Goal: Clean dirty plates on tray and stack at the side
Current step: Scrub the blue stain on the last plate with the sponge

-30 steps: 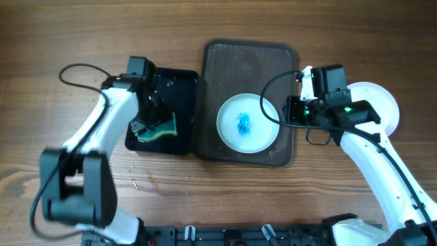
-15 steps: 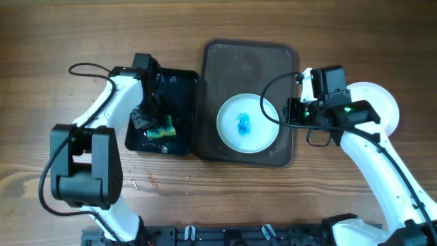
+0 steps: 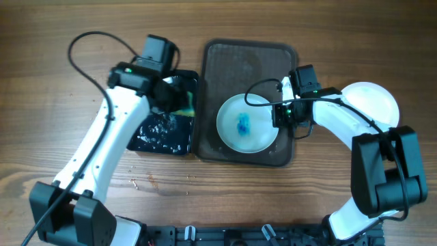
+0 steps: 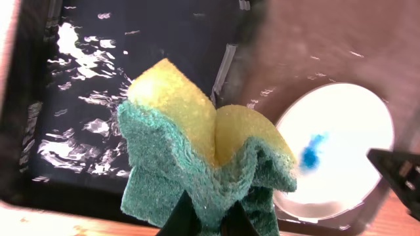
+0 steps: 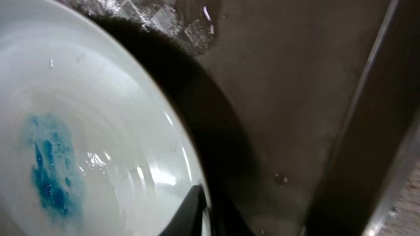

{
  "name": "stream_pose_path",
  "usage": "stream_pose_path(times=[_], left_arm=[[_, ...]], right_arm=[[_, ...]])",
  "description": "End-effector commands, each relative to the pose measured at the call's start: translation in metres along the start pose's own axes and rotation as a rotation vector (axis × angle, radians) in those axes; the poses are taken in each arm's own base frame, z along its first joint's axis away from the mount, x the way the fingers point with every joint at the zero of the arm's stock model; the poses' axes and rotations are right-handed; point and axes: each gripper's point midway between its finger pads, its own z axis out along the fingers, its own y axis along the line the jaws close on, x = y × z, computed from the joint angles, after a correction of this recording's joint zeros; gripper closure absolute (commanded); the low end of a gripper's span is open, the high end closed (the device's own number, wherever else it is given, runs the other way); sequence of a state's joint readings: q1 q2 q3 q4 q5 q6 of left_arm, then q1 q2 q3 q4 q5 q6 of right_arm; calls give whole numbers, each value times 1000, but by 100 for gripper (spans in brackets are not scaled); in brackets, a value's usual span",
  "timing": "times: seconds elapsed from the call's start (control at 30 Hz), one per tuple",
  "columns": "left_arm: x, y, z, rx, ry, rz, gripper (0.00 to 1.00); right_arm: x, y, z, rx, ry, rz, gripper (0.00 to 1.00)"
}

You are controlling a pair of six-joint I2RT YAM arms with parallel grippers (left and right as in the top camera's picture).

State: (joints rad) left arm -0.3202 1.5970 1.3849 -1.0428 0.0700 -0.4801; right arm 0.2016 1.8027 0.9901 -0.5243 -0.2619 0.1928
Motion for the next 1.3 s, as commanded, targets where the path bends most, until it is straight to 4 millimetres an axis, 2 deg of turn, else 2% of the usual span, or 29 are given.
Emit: stream_pose_path(times=[0.0,0.13,0.2,0.27,0.33,0.37,0.4,0.47,0.57,0.63,0.7,0.73,0.8,0.83,0.9,0.97,1.07,1.13,1.17,1.27], left_arm=[[10,-52,14,117,19,33,96],[32,-107,53,239,110,85,96],[53,-137,86,314,202,125,96],[66,-155,120,338,230,164,96],[71,-163,139,343,230,184,96],[71,-161,148,320,217,189,96],[67,-145,159,228,184,184,96],[51,-104,166,12,98,175,96],[23,-34,157,-326,-23,218,96],[17,-16,151,-402,-21,287,96],[23,-20,154,-366,15,281,96],[34,-32,158,-285,70,270,96],[69,-78,163,-6,241,238,96],[92,-118,157,232,360,227,96],[112,-153,147,431,447,244,96],[131,-166,148,470,484,276,96],[157,-170,157,446,531,315,96],[162,-165,159,411,542,318,96],[160,-154,164,342,525,316,96],[126,-72,181,-80,383,308,96]], right_arm=[[7,-4,12,3,35,61,96],[9,-4,12,5,43,61,96],[11,-4,12,6,51,63,96],[12,-4,12,7,56,60,96],[13,-5,12,8,60,60,96],[14,-5,12,9,63,62,96],[15,-5,12,9,67,63,96],[15,-5,12,10,70,64,96],[15,-5,12,10,70,63,96],[15,-5,12,10,69,63,96],[15,-5,12,10,69,63,96],[16,-5,12,10,70,64,96],[16,-5,12,10,70,64,96],[16,-5,12,10,70,64,96],[15,-5,12,11,70,69,96],[15,-5,12,10,70,72,96],[16,-5,12,10,70,72,96],[16,-5,12,10,70,73,96],[16,-5,12,11,72,73,96],[16,-5,12,11,72,72,96]])
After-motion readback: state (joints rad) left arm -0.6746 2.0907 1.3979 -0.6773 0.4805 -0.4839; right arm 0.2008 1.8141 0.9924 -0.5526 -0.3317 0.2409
